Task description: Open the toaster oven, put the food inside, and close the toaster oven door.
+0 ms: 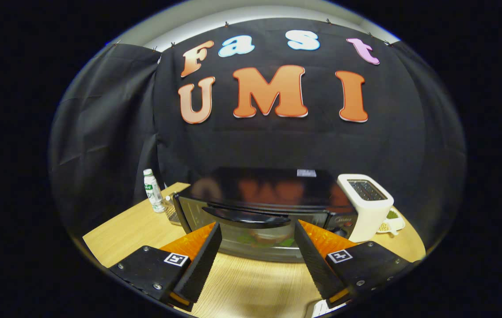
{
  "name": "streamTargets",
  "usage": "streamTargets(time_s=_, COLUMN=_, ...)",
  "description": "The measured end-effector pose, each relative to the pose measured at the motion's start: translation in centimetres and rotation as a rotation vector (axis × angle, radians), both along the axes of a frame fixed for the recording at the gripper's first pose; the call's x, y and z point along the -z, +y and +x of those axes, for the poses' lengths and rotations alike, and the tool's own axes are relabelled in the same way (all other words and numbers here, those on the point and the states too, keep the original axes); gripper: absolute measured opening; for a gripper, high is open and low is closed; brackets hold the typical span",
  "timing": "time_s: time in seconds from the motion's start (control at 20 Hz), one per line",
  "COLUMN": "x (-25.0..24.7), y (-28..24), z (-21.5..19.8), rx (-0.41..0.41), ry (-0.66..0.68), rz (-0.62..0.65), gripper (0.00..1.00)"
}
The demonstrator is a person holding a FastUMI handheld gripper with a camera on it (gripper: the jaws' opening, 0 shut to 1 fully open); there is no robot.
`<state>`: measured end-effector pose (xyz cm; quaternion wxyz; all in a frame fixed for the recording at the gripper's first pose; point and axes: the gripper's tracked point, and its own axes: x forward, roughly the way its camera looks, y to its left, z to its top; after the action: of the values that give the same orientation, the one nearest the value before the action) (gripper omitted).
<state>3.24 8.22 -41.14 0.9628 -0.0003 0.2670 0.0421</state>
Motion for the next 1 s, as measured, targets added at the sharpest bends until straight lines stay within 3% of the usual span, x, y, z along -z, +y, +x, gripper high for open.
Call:
streamTargets(time_s=0.35, x=-14.3, y=-2.9, z=0.8, rx=0.031, ry=-0.270, rz=-0.059, gripper=0.98)
streamTargets(time_s=0.75, x=-27.4, y=-4.2, z=-1.2, rx=0.013, ry=-0.416, rz=-0.077, gripper=0.98)
streamTargets(time_s=1.0, x=-33.1, y=-4.0, z=-2.6, rx=-0.018, ry=-0.479, rz=-0.069, gripper=0.98)
